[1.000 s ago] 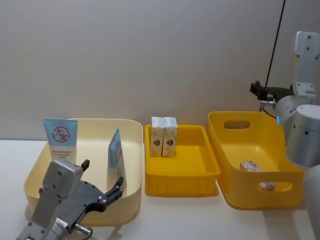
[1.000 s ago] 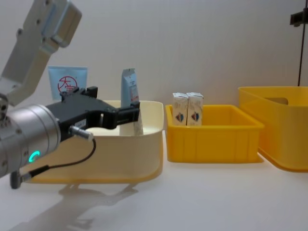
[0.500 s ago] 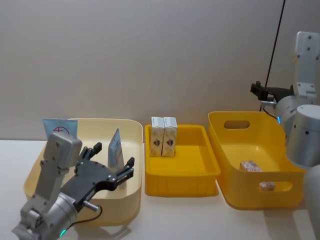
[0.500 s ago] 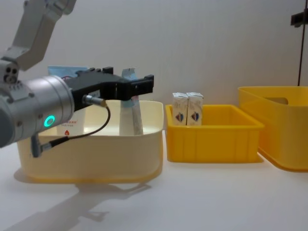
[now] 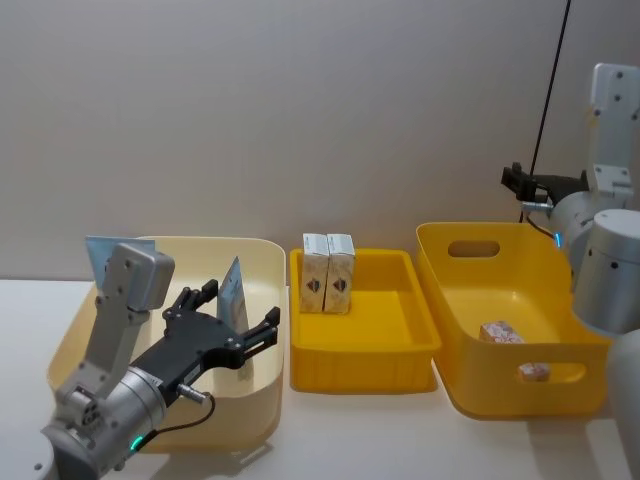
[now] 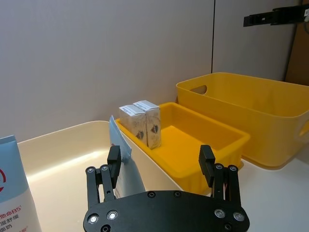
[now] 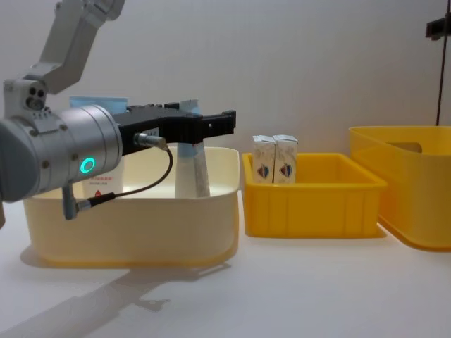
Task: Bimanual collaborative sorting of washing and personal care products
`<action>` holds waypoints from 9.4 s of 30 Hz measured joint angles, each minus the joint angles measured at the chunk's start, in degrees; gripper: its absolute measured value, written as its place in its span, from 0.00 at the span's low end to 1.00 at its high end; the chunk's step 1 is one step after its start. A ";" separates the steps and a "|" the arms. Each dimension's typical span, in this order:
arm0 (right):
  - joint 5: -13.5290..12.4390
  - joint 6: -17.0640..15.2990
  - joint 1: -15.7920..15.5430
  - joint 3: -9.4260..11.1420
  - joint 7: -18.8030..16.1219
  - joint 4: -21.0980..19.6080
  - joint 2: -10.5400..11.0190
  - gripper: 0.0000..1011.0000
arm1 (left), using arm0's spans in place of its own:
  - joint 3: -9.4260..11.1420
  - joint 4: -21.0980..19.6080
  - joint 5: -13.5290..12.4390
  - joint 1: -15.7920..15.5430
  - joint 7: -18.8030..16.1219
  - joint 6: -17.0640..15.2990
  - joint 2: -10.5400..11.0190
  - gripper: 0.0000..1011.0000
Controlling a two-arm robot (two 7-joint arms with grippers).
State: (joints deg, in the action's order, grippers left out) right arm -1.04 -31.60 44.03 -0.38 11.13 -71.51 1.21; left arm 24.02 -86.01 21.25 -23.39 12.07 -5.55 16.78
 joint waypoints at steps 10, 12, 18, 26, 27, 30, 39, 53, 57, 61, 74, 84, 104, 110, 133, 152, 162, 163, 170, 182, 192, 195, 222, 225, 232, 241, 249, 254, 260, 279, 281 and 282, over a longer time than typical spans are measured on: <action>0.00 0.00 0.00 0.00 0.00 0.00 0.00 0.99 | 0.05 2.69 -1.29 -1.55 -0.62 -0.84 -0.75 0.99; 0.00 0.00 -0.01 0.00 0.00 0.00 0.00 0.99 | 0.05 3.16 -1.62 -1.74 -0.87 -0.84 -0.91 0.99; 0.00 0.01 0.00 0.00 0.00 0.00 0.00 0.99 | 0.09 4.84 -2.86 -2.43 -1.71 -0.46 -1.51 0.99; 0.00 0.01 -0.01 0.00 0.00 0.00 0.00 0.99 | 0.08 7.27 -3.78 -3.42 -1.78 0.75 -2.35 0.99; 0.00 0.01 -0.01 0.00 0.00 0.00 0.00 0.99 | 0.06 7.58 -3.81 -3.55 -1.73 0.87 -2.45 0.99; 0.00 0.01 -0.01 0.00 0.00 0.00 0.00 0.99 | -0.01 8.50 -3.88 -3.92 -1.35 1.45 -2.77 0.99; 0.00 0.01 -0.01 0.00 0.00 0.00 0.00 0.99 | -0.25 10.54 -4.00 -4.80 -0.43 2.80 -3.55 0.97; 0.00 0.01 -0.01 0.00 0.00 0.00 0.00 0.99 | -0.40 11.80 -4.09 -5.33 0.10 3.61 -4.06 0.58; 0.00 0.01 -0.01 0.00 0.00 0.00 0.00 0.99 | -0.42 11.97 -4.09 -5.39 0.16 3.75 -4.12 0.46; 0.00 0.01 -0.01 0.00 0.00 0.00 0.00 0.99 | -0.45 12.11 -4.09 -5.45 0.23 3.83 -4.18 0.34; 0.00 0.01 -0.01 0.00 0.00 0.00 0.00 0.99 | -0.47 12.29 -4.09 -5.52 0.32 3.94 -4.24 0.14; 0.00 0.01 -0.01 0.00 0.00 0.00 0.00 0.99 | -0.46 12.28 -4.20 -5.54 0.38 4.00 -4.28 0.14; 0.00 0.01 -0.01 0.00 0.00 0.00 0.00 0.99 | -2.63 7.51 -3.26 -5.83 1.23 5.71 -4.78 0.14; 0.00 0.01 -0.01 -0.01 0.00 0.00 0.00 0.99 | -4.29 5.96 -1.00 -6.83 3.31 6.87 -5.17 0.14; 0.52 1.76 -0.90 -4.89 -11.72 -1.55 4.20 0.99 | -7.37 9.36 6.23 -12.29 10.97 10.51 -5.39 0.14; -1.49 -1.17 -1.96 -9.93 -27.57 -5.41 10.34 0.99 | -7.93 11.81 7.14 -12.46 10.41 11.13 -4.83 0.14; -3.48 1.04 -2.61 -10.54 -30.66 -5.73 10.17 0.99 | -8.56 11.79 6.53 -11.54 9.26 10.25 -4.17 0.14; -3.66 1.15 -2.64 -10.60 -31.05 -5.75 10.16 0.99 | -8.62 11.78 6.45 -11.50 9.17 10.20 -4.13 0.14; -5.62 0.87 -2.60 -11.34 -34.46 -5.99 10.29 0.99 | -9.16 11.99 5.68 -11.52 8.12 9.94 -4.18 0.14; -8.87 -2.51 -0.88 -14.36 -42.82 -5.93 11.60 0.99 | -9.00 13.05 5.14 -13.28 9.09 10.68 -5.12 0.14; -9.73 -3.69 1.90 -19.11 -50.08 -4.30 12.96 0.99 | -7.65 13.80 6.05 -15.10 12.01 11.04 -6.02 0.14; -9.45 -3.02 3.06 -21.03 -52.00 -3.46 13.28 0.99 | -7.22 13.80 6.26 -15.39 12.46 10.77 -6.14 0.14; -1.94 9.84 5.56 -28.52 -46.21 -1.81 13.42 0.99 | -5.35 11.35 5.79 -14.45 10.33 7.46 -5.05 0.14; -1.26 10.72 5.45 -28.76 -45.03 -1.91 13.32 0.99 | -5.28 11.26 5.76 -14.40 10.24 7.37 -5.04 0.14; -0.18 11.33 5.36 -29.66 -43.13 -2.09 12.83 0.99 | -5.08 10.60 5.60 -14.11 9.82 7.00 -4.89 0.14; -0.62 8.65 5.78 -30.27 -43.25 -2.32 12.30 0.99 | -4.91 9.58 5.36 -13.67 9.45 6.48 -4.60 0.14; -1.86 5.36 5.88 -29.86 -43.57 -2.85 12.17 0.99 | -4.69 8.89 5.23 -13.35 9.36 6.06 -4.33 0.14; -2.82 3.21 5.79 -29.08 -43.23 -3.10 11.98 0.99 | -4.57 8.62 5.22 -13.16 9.36 5.92 -4.19 0.14; -4.03 1.06 5.74 -28.40 -42.95 -3.11 11.63 0.99 | -4.53 8.40 5.31 -12.95 9.39 5.88 -4.11 0.14; -7.03 -2.18 5.91 -28.90 -45.81 -3.17 11.58 0.99 | -4.53 8.21 6.53 -12.60 9.96 6.03 -3.74 0.14; -7.04 -2.20 5.91 -28.99 -45.81 -3.19 11.61 0.99 | -4.52 8.24 6.63 -12.60 10.03 6.06 -3.72 0.14; -7.04 -2.19 5.90 -29.11 -45.78 -3.20 11.63 0.99 | -4.48 8.30 6.78 -12.60 10.15 6.12 -3.68 0.14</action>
State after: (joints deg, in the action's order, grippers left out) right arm -8.08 -33.79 49.93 -29.49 -34.65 -74.71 12.84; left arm 19.54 -77.71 28.03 -35.99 22.23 0.57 13.10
